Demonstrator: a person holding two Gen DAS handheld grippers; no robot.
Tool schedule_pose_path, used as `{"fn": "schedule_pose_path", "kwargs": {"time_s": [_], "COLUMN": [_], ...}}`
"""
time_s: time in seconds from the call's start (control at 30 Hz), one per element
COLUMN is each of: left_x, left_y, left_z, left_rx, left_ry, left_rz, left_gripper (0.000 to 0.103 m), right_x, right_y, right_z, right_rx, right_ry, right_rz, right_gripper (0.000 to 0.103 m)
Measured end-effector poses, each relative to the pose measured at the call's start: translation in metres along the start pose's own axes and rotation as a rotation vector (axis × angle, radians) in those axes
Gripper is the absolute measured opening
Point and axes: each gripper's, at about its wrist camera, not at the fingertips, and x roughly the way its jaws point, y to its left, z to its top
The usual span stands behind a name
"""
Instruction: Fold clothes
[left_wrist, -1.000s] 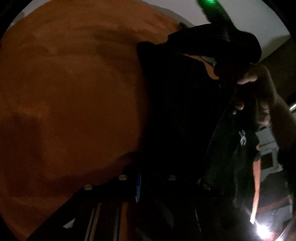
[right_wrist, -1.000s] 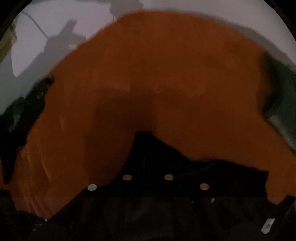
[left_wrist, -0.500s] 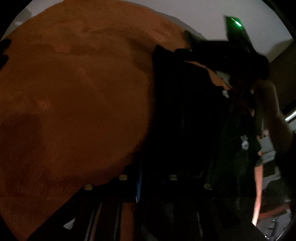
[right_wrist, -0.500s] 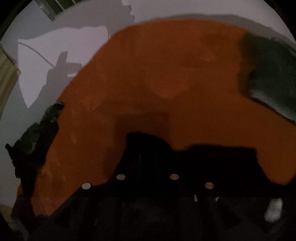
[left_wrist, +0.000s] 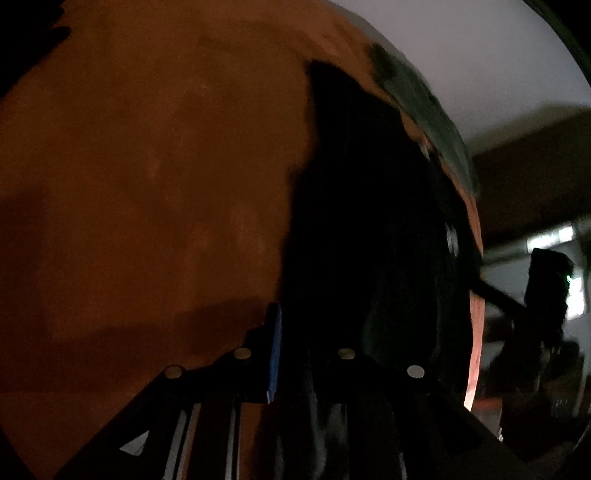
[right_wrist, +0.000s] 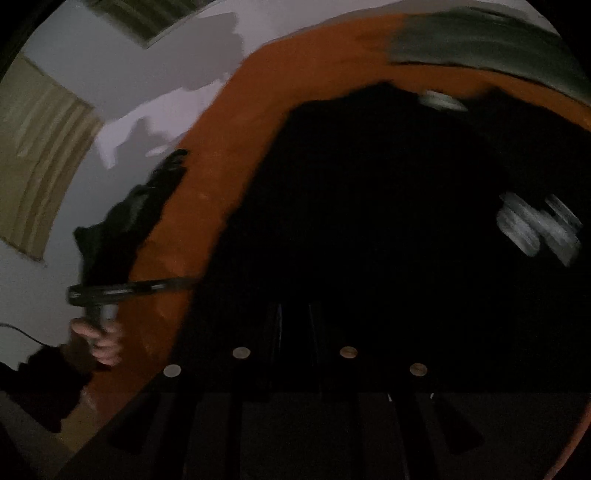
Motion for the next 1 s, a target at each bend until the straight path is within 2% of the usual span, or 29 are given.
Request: {"fn": "schedule_pose_path", "kwargs": {"time_s": [0.03,0.1,0.17,0.23,0.27,0.37,0.43,0.5,0.57,0.6,0.67,0.7,0.73,0.83,0.9,1.0], "left_x": [-0.005,-0.009,-0.010,-0.006,-0.001,0.010,0.012,0.016,0.022,0.026,0.028,0.028,0.028,0.010,0.001,0.012], "left_y": [-0.001,0.001,0.003,0.005,0.005,0.009,0.013,0.015,0.018,0.020,0.026,0.029,0.029,0.022,0.016,0.027], "left_z": [-0.019,-0.055,-0.089,-0.120,-0.129,-0.151,-0.161,-0.160,-0.157,-0.154,-0.159,-0.161,-0.161,-0.166,-0.168,-0.177], "left_rx": [0.012,0.010,0.000,-0.005,-0.011,-0.049,-0.068,-0.101,-0.147,-0.179,-0.261,-0.291,-0.304,-0.279,-0.236,-0.222], "left_ry": [0.028,0.087,0.143,0.200,0.223,0.287,0.306,0.307,0.306,0.307,0.297,0.280,0.263,0.207,0.213,0.284], "left_rz": [-0.002,-0.019,-0.038,-0.059,-0.064,-0.104,-0.120,-0.137,-0.158,-0.169,-0.218,-0.226,-0.210,-0.166,-0.151,-0.034], "left_gripper": [0.021,0.035,0.038,0.038,0.038,0.038,0.038,0.038,0.038,0.037,0.033,0.006,0.001,0.001,0.001,0.000], "right_x": [-0.018,-0.055,-0.092,-0.118,-0.132,-0.155,-0.160,-0.158,-0.155,-0.153,-0.146,-0.143,-0.143,-0.160,-0.172,-0.167], "right_y": [-0.015,-0.047,-0.078,-0.110,-0.128,-0.158,-0.164,-0.170,-0.167,-0.165,-0.160,-0.157,-0.157,-0.157,-0.156,-0.165], "right_z": [-0.023,-0.070,-0.117,-0.165,-0.191,-0.256,-0.285,-0.304,-0.308,-0.310,-0.306,-0.304,-0.304,-0.309,-0.316,-0.321], "right_rx": [0.049,0.151,0.253,0.380,0.452,0.628,0.691,0.735,0.740,0.742,0.710,0.694,0.699,0.772,0.807,0.849], "right_ry": [-0.015,-0.045,-0.075,-0.090,-0.091,-0.099,-0.096,-0.093,-0.096,-0.098,-0.062,-0.043,-0.047,-0.094,-0.116,-0.117], "right_rz": [-0.041,-0.124,-0.207,-0.264,-0.289,-0.236,-0.233,-0.179,-0.143,-0.126,-0.161,-0.180,-0.193,-0.190,-0.177,-0.159], "right_gripper": [0.013,0.014,0.025,0.056,0.060,0.060,0.060,0.060,0.060,0.057,0.017,0.003,0.002,0.002,0.002,0.002]}}
